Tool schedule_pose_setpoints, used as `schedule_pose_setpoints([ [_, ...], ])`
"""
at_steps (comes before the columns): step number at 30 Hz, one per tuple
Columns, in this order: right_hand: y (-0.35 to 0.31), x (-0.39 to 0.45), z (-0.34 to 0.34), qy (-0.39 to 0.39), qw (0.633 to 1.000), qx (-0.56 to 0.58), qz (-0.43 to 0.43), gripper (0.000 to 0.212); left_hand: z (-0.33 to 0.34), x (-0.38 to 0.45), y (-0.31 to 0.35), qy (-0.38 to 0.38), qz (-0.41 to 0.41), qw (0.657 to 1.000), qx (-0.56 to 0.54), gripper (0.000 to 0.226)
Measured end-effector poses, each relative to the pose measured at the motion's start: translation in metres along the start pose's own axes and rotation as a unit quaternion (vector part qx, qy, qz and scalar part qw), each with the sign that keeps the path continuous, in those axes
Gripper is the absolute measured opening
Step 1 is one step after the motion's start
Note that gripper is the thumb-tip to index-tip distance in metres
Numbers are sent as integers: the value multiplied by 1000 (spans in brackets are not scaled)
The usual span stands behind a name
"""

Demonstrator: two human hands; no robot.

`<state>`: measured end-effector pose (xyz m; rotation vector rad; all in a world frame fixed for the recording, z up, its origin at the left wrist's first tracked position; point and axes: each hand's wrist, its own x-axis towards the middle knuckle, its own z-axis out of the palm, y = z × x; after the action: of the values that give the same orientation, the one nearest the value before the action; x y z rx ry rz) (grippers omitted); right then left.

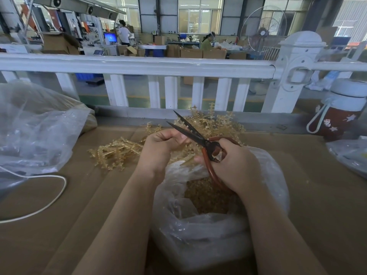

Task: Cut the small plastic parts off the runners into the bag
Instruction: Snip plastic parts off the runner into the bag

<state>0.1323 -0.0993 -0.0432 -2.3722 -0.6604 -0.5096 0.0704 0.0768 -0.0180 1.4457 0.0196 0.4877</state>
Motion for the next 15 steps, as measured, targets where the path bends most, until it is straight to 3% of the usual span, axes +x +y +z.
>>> schedule_pose_setpoints([
  [7,0,-1,1,6,1000,-4,6,63,1,0,-2,-3,2,1000,-16,30],
  [15,-2,-2,-1,6,1000,-4,2,68,-2,3,-7,-5,16,1000,-4,14],
])
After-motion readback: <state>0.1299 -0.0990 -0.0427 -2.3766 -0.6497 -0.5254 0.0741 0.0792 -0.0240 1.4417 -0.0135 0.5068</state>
